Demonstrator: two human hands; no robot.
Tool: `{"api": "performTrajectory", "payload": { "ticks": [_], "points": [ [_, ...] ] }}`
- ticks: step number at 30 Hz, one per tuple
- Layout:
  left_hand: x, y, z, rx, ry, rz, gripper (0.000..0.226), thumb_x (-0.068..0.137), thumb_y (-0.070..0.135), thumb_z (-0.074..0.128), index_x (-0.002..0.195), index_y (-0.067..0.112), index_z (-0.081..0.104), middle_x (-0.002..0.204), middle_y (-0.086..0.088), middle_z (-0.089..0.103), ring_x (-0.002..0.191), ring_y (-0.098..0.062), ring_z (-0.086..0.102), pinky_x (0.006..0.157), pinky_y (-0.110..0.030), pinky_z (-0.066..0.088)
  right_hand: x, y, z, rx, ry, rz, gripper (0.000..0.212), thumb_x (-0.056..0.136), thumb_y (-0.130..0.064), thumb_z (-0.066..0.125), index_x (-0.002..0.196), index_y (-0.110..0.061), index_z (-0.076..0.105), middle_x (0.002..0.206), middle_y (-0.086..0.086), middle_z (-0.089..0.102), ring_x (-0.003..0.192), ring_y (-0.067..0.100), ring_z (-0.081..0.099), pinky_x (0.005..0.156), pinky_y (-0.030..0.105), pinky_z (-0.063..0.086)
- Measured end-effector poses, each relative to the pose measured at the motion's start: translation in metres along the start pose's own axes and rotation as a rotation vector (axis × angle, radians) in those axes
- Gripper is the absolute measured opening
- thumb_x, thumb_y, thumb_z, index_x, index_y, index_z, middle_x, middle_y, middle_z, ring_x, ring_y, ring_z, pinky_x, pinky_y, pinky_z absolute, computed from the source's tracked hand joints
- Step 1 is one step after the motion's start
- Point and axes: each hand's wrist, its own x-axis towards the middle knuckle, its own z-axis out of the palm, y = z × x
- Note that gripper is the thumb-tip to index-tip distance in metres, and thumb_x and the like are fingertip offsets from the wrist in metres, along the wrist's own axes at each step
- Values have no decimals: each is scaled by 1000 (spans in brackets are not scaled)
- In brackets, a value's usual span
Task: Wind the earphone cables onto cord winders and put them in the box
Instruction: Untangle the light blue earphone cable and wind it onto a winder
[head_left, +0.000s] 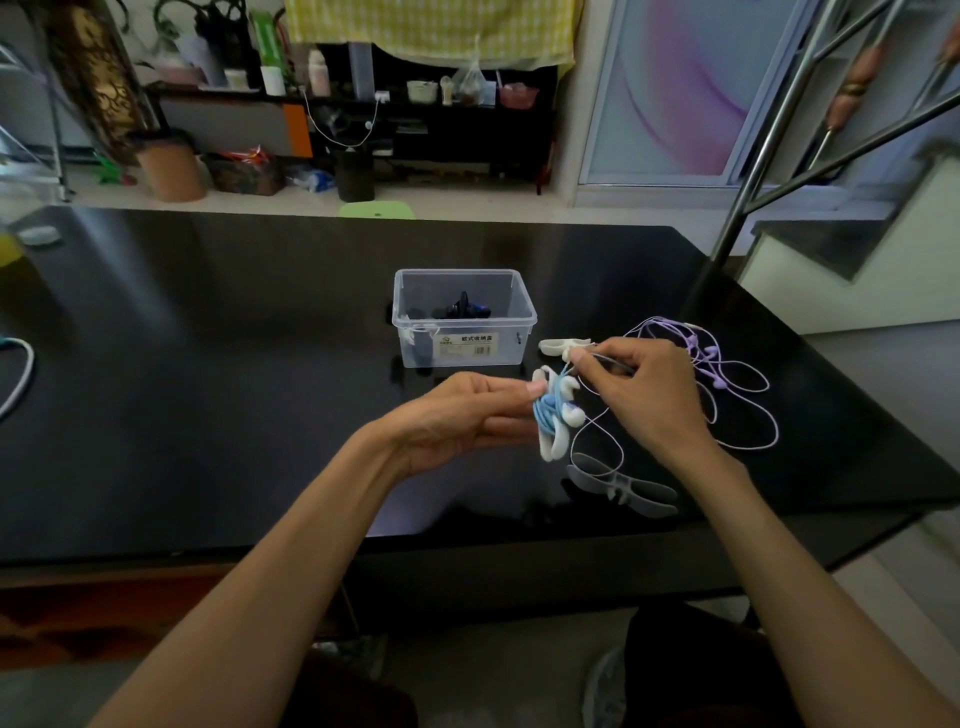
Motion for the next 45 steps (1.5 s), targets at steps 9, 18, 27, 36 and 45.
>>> {"api": "performTrajectory", "payload": {
  "ticks": [9, 18, 27, 36, 45],
  "points": [
    [7, -2, -2, -127, 230, 208, 26, 96, 21, 48, 111, 9, 66, 104, -4, 72, 96, -8, 68, 81, -14, 52, 1, 1, 0, 57, -382, 296, 32, 92, -32, 57, 74, -10, 72, 36, -20, 48, 40, -9, 45, 52, 13, 31],
    [19, -10, 0, -312, 461, 216, 26, 96, 24, 51, 108, 6, 65, 108, -7, 70, 101, -13, 67, 92, -22, 50, 1, -8, 4, 77, -460, 269, 42, 96, -36, 48, 59, -20, 59, 38, -14, 45, 39, -1, 41, 56, 22, 31],
    [23, -20, -3, -62, 689, 325, 20, 90, 11, 61, 105, 0, 67, 90, -7, 71, 75, -3, 69, 72, -14, 54, -12, -25, 16, -83, -725, 72, 24, 100, -25, 39, 92, -21, 61, 60, -3, 55, 57, 17, 58, 60, 27, 49],
    [8, -16, -5, 444, 199, -45, 29, 88, 16, 63, 116, 9, 66, 102, -1, 70, 79, 6, 66, 62, -5, 47, -10, -20, -3, -263, -666, -70, 21, 81, -48, 63, 83, -30, 74, 70, -4, 71, 72, 5, 65, 75, 33, 55],
    [-1, -5, -5, 289, -145, -99, 33, 92, 20, 54, 123, 14, 61, 119, -4, 67, 113, -14, 62, 97, -22, 47, -1, -6, -32, 201, -691, 203, 11, 69, -22, 80, 72, -14, 73, 61, -7, 66, 51, -2, 55, 51, 9, 42]
  ]
}}
